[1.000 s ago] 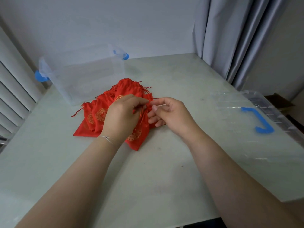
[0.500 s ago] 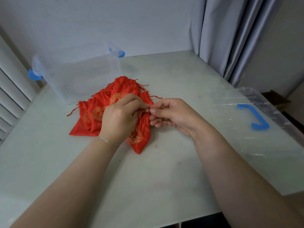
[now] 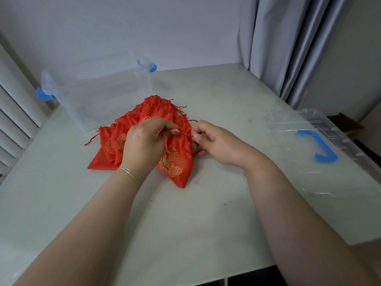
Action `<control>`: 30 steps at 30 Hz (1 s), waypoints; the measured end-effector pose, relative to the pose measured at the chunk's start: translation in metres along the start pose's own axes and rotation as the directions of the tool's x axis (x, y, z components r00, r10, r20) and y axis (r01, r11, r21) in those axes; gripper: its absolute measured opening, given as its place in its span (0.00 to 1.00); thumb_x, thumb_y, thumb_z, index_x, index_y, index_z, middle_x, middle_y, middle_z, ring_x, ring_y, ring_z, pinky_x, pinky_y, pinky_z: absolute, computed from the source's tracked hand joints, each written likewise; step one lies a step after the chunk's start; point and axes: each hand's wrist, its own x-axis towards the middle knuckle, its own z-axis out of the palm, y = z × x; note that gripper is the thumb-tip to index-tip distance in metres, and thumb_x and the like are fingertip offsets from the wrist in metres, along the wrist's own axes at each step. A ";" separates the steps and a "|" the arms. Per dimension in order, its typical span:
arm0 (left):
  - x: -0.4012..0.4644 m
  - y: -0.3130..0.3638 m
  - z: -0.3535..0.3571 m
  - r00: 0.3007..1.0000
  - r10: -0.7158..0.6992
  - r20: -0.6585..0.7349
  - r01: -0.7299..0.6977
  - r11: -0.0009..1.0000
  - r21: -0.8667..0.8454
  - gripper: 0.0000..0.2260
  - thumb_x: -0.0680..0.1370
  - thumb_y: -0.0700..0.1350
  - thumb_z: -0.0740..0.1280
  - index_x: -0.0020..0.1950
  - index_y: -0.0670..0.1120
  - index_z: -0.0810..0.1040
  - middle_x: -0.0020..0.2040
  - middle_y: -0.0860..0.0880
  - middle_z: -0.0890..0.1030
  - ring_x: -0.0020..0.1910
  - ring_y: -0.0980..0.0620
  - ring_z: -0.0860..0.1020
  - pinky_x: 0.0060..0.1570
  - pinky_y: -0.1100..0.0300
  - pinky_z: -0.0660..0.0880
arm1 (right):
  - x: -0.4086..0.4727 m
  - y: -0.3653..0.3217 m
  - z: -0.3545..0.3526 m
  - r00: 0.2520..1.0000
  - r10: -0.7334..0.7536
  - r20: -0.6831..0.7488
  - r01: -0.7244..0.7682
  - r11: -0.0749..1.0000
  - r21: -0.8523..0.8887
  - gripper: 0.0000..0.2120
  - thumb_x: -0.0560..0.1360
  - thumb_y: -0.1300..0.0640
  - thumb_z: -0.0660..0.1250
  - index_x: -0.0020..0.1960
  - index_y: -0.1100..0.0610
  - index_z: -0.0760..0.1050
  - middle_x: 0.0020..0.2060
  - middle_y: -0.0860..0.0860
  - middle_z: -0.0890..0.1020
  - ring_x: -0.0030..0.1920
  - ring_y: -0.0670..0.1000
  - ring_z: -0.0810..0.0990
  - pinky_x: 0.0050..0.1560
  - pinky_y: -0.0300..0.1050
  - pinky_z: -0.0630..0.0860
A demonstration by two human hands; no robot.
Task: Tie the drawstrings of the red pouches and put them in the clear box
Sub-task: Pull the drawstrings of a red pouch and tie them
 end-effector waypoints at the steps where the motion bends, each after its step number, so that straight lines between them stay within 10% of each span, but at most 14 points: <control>1: 0.000 0.000 0.000 1.000 -0.020 0.015 0.020 1.000 -0.009 0.03 0.73 0.40 0.70 0.42 0.43 0.83 0.39 0.50 0.83 0.40 0.50 0.81 0.41 0.51 0.78 | 0.000 0.001 -0.001 1.000 -0.008 0.012 0.009 0.999 -0.047 0.11 0.81 0.60 0.57 0.42 0.49 0.67 0.35 0.46 0.76 0.39 0.46 0.74 0.46 0.47 0.78; 5: 0.000 -0.002 -0.003 0.996 -0.041 0.082 0.040 0.999 0.014 0.06 0.76 0.45 0.67 0.43 0.45 0.81 0.39 0.51 0.83 0.36 0.51 0.79 0.37 0.51 0.76 | 0.001 0.003 -0.001 0.999 0.051 -0.009 -0.052 0.996 -0.069 0.10 0.81 0.59 0.55 0.42 0.50 0.66 0.35 0.48 0.77 0.39 0.50 0.76 0.49 0.55 0.77; 12: 0.003 0.011 -0.002 0.981 0.170 0.099 -0.181 0.977 0.114 0.12 0.80 0.47 0.62 0.43 0.41 0.78 0.46 0.46 0.77 0.45 0.46 0.74 0.50 0.60 0.68 | 0.013 -0.002 0.009 0.945 0.281 -0.164 -0.134 0.795 0.592 0.14 0.79 0.63 0.56 0.36 0.54 0.72 0.28 0.45 0.75 0.29 0.43 0.73 0.35 0.40 0.68; 16: 0.002 0.031 0.000 0.987 0.032 0.155 0.004 0.974 -0.227 0.06 0.77 0.47 0.66 0.40 0.50 0.79 0.49 0.54 0.82 0.51 0.52 0.73 0.55 0.64 0.66 | 0.011 0.001 0.016 0.977 0.177 -0.118 -0.118 0.912 0.393 0.14 0.81 0.61 0.57 0.38 0.53 0.71 0.35 0.50 0.75 0.41 0.50 0.73 0.44 0.45 0.68; 20: 0.004 0.033 -0.004 0.908 -0.279 0.314 0.407 0.766 -0.498 0.09 0.78 0.48 0.66 0.38 0.51 0.80 0.40 0.49 0.84 0.47 0.46 0.80 0.51 0.50 0.75 | 0.012 0.002 0.020 0.981 0.125 -0.151 -0.109 0.988 0.112 0.12 0.81 0.57 0.57 0.41 0.54 0.72 0.35 0.47 0.74 0.38 0.46 0.71 0.44 0.45 0.67; 25: 0.009 0.023 -0.005 0.701 -0.559 0.443 0.713 0.532 -0.457 0.10 0.77 0.47 0.67 0.40 0.43 0.80 0.32 0.53 0.82 0.35 0.56 0.78 0.41 0.64 0.73 | 0.009 0.001 0.018 0.955 -0.045 -0.292 0.012 0.993 -0.116 0.07 0.79 0.54 0.62 0.46 0.57 0.73 0.36 0.44 0.74 0.38 0.43 0.72 0.39 0.32 0.66; 30: 0.009 0.015 -0.009 0.599 -0.536 0.595 0.799 0.448 -0.401 0.05 0.73 0.38 0.70 0.47 0.44 0.82 0.43 0.44 0.84 0.43 0.52 0.82 0.49 0.61 0.79 | 0.007 0.000 0.020 0.922 -0.258 -0.288 0.165 0.936 -0.310 0.07 0.77 0.53 0.64 0.44 0.57 0.74 0.41 0.46 0.75 0.42 0.44 0.73 0.43 0.37 0.69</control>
